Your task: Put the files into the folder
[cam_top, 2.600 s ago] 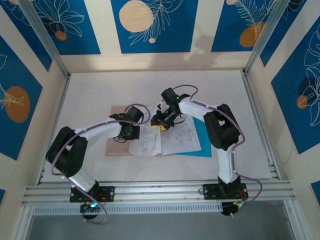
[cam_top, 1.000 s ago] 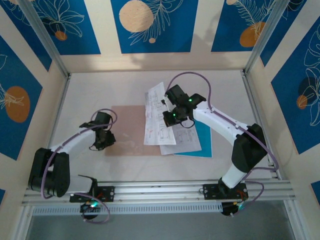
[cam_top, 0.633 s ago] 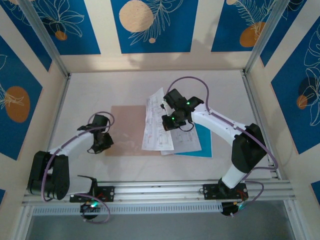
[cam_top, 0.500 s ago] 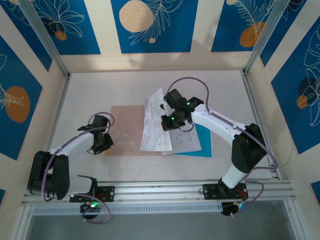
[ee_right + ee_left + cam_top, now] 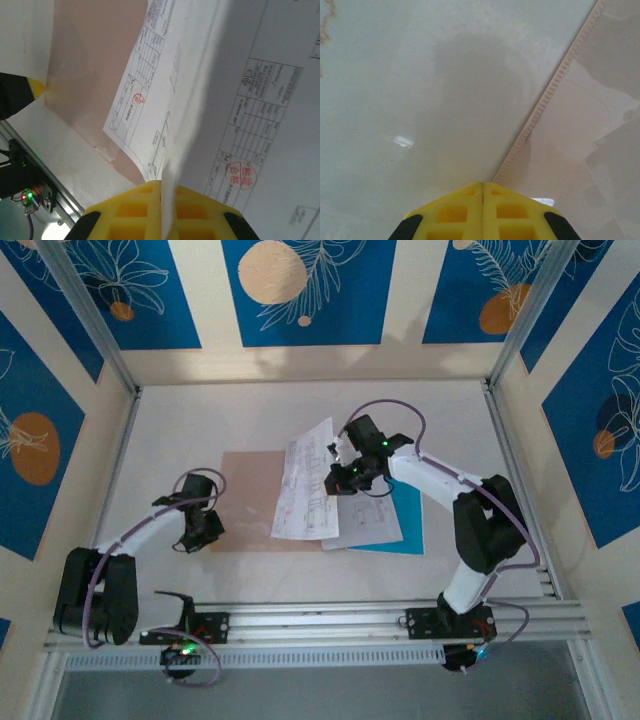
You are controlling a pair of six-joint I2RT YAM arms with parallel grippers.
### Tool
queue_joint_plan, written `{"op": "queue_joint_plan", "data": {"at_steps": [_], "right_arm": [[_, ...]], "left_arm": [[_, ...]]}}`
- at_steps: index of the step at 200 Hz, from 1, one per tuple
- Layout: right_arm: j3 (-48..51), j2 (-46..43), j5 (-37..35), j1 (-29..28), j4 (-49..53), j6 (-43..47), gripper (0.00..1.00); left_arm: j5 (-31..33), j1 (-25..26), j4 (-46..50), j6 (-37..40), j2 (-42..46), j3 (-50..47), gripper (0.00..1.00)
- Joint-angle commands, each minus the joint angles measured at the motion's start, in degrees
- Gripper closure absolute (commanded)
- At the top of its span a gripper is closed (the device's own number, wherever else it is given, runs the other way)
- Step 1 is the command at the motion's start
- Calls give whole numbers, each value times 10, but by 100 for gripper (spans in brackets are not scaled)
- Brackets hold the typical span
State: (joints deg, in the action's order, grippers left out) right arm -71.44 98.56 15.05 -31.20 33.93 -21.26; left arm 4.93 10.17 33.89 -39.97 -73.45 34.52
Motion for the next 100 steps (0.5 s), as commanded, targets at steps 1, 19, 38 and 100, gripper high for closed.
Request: {"op": "queue_joint_plan", "data": {"at_steps": [1, 19, 38, 100], "right_arm": [[4, 25, 56, -1, -27, 11, 100], [5, 36, 66, 0, -45, 7, 100], [1, 48, 78, -1, -58, 4, 100], [-35, 99, 111, -11, -69, 15, 100]], "left_arm": [[-1, -10, 6, 7, -2, -11, 100], [-6, -11, 1, 5, -6, -14, 100], [-6, -11, 2, 3, -8, -15, 100], [-15, -11, -7, -2, -20, -15, 100]]}}
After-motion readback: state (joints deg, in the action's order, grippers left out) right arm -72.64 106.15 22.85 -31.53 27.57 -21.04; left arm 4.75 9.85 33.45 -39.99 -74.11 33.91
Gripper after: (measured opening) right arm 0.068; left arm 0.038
